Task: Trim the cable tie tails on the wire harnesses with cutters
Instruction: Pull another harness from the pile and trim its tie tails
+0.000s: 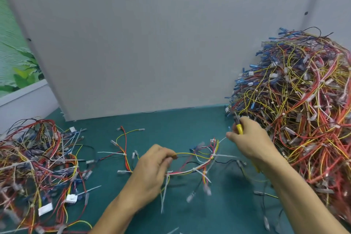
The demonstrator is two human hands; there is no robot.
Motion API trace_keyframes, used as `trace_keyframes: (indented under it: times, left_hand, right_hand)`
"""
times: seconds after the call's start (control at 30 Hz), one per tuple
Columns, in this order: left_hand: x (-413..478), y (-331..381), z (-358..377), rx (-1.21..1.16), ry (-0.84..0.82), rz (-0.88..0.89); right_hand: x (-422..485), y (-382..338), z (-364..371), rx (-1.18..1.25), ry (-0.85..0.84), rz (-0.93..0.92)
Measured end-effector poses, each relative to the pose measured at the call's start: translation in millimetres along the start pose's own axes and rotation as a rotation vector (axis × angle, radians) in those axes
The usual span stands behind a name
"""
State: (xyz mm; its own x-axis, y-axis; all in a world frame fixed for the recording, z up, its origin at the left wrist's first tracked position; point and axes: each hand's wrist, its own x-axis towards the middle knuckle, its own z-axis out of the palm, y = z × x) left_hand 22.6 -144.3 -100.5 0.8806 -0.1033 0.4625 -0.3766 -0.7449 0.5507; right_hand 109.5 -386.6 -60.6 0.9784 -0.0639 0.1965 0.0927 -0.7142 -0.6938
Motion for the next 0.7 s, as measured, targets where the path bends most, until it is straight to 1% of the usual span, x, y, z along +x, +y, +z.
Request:
trace_keyframes:
  times: [0.07, 0.17, 0.27, 0.4, 0.5, 0.57, 0.63, 0.7]
  left_hand:
    - [0.2, -0.5, -3.3, -0.036, 0.021, -0.034]
    - [-0.2, -2.3, -3.7, -0.051, -0.021, -0.041]
    - [-1.7, -7.4, -3.4, -0.087, -0.082, -0.083]
    - [-3.8, -9.9, 0.3, -0.167, -0.108, -0.151]
    - [-3.3, -8.3, 2.3, -0.246, -0.064, -0.178]
    - [-3.2, -9.1, 2.0, -0.257, -0.023, -0.176]
    - [-3.7, -11.3, -0.9, -0.233, -0.009, -0.166]
    - [-4.7, -17.5, -5.4, -0.181, -0.007, -0.176]
  right_hand:
    - [-6.8, -9.7, -1.6, 0.013, -0.023, -0.107]
    - [-18.4, -25.3, 6.0, 0.007, -0.184, -0.266]
    - [-23.7, -35.2, 16.3, -0.08, -0.316, -0.369]
    - [-23.9, -40.4, 19.9, -0.09, -0.377, -0.413]
    - [-27.7, -46.1, 30.6, -0.126, -0.487, -0.476]
    - [-32.5, -49.5, 43.0, -0.137, -0.525, -0.529]
    - [-34.6, -50.2, 51.7, -0.129, -0.522, -0.536]
    - [-31.7, -47.2, 52.2, -0.124, -0.487, -0.484]
